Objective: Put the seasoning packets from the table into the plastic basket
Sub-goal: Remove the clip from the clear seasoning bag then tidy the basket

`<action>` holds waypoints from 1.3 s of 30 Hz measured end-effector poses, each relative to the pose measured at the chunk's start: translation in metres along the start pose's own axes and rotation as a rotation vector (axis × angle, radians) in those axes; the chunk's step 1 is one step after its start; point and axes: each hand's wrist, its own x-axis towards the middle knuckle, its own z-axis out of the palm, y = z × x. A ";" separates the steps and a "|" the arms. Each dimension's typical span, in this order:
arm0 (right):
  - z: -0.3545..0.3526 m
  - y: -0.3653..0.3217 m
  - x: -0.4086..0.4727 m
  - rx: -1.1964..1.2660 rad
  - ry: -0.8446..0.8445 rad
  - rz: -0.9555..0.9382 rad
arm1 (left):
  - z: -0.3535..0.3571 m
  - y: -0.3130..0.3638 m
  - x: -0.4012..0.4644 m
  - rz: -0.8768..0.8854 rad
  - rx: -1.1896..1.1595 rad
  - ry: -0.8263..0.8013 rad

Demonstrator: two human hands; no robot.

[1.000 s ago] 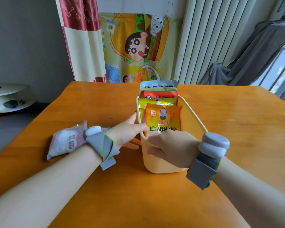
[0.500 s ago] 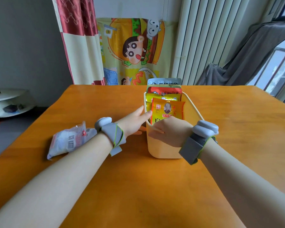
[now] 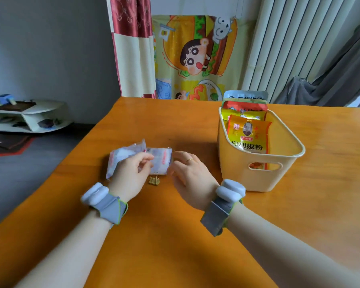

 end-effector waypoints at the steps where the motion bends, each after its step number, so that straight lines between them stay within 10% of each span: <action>1: 0.010 -0.002 0.007 0.027 -0.049 0.036 | -0.002 -0.008 -0.002 0.010 0.039 0.056; 14: 0.067 -0.031 0.114 -0.119 -0.210 0.266 | -0.017 -0.059 0.006 0.010 0.057 0.255; 26: 0.042 -0.011 0.139 -0.630 -0.632 -0.222 | -0.014 -0.062 0.002 0.099 0.035 0.141; 39: -0.033 -0.047 0.095 -0.398 0.146 -0.294 | -0.037 0.009 -0.003 0.349 0.020 0.282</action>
